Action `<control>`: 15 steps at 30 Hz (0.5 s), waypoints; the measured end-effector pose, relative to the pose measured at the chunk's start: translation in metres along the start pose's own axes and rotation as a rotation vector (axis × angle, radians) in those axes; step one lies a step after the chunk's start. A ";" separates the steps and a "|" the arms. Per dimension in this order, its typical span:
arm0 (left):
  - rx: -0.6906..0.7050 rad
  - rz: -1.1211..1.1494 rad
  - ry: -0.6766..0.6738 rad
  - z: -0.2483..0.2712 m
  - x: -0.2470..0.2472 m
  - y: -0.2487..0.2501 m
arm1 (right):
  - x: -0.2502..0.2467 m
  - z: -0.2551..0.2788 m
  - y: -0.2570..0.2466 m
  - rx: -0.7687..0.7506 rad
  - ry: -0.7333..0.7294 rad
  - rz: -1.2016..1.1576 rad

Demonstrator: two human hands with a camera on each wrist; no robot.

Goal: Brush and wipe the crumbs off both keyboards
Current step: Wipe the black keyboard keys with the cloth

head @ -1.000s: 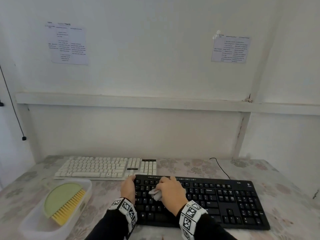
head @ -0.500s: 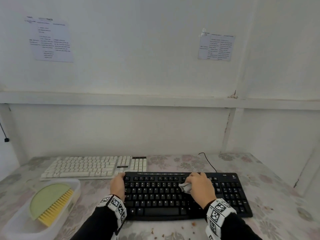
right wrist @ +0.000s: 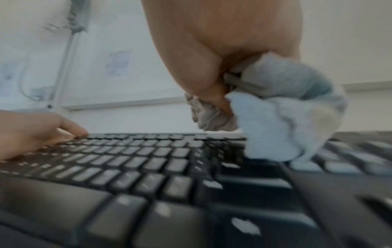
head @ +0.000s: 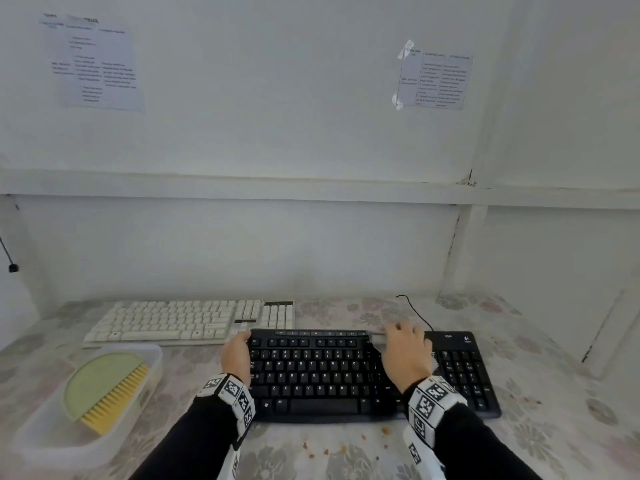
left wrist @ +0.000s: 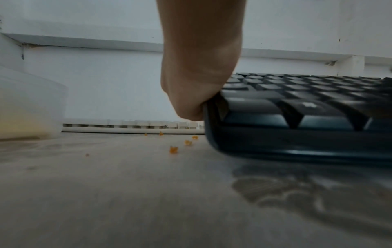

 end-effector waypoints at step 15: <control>-0.039 0.098 0.011 0.018 0.001 0.011 | 0.053 0.042 -0.180 -0.629 -0.238 0.007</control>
Point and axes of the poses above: each hand's wrist, its own z-axis away from the middle knuckle, its own x-axis out of the palm, y = z × x, the point moved 7 cm from there along -z, towards the middle knuckle, and after that the axes turned 3 degrees about -y, right-handed, at the moved point
